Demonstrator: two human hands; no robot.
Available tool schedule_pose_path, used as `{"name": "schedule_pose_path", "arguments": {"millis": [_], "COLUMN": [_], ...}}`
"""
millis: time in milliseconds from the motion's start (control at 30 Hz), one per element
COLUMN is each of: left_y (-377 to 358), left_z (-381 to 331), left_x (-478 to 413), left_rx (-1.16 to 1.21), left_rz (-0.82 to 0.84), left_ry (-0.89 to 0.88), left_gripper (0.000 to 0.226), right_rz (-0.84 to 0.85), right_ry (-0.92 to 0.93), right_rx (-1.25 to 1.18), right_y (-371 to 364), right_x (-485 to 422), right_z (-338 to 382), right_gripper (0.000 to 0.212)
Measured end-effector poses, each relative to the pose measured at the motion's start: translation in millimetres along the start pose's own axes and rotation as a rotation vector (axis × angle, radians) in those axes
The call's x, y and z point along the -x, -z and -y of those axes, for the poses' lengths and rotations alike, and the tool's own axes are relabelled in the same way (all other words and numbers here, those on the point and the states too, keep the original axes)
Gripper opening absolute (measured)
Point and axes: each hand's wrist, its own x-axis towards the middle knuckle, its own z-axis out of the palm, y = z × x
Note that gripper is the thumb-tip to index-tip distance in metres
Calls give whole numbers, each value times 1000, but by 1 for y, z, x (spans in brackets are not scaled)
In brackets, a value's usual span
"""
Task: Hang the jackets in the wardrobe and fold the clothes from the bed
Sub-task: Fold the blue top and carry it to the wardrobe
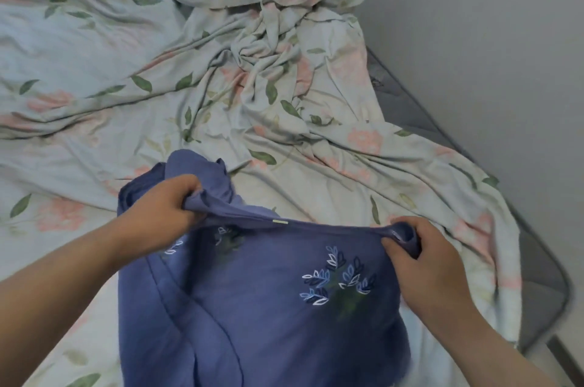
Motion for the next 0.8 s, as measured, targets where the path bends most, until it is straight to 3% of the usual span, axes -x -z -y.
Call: {"name": "schedule_pose_path", "arguments": {"millis": [67,133,233,567,667,800], "left_y": [37,82,157,379,429,482], "left_z": [-16,-33,-57,-141,-162,-186], "left_x": [18,38,74,225,270,332], "left_rx": [27,-40,-84,124,-48,-243], "left_rz": [-23,5,32,-533,-639,-719], "left_ry": [6,46,97,-18,-7,3], "left_gripper": [19,16,36,45,32,33], "right_rz": [3,43,100,75,83,145], "right_ry": [47,86,138,484,593,626], "right_rx": [17,16,-24,-2,37,-10], "right_y": [9,18,35,121,145,163], "right_x": [-2,-5,-1,49,75,113], "right_z": [29,62,129,364,425,491], "right_gripper": [12,22,16,16,18,17]}}
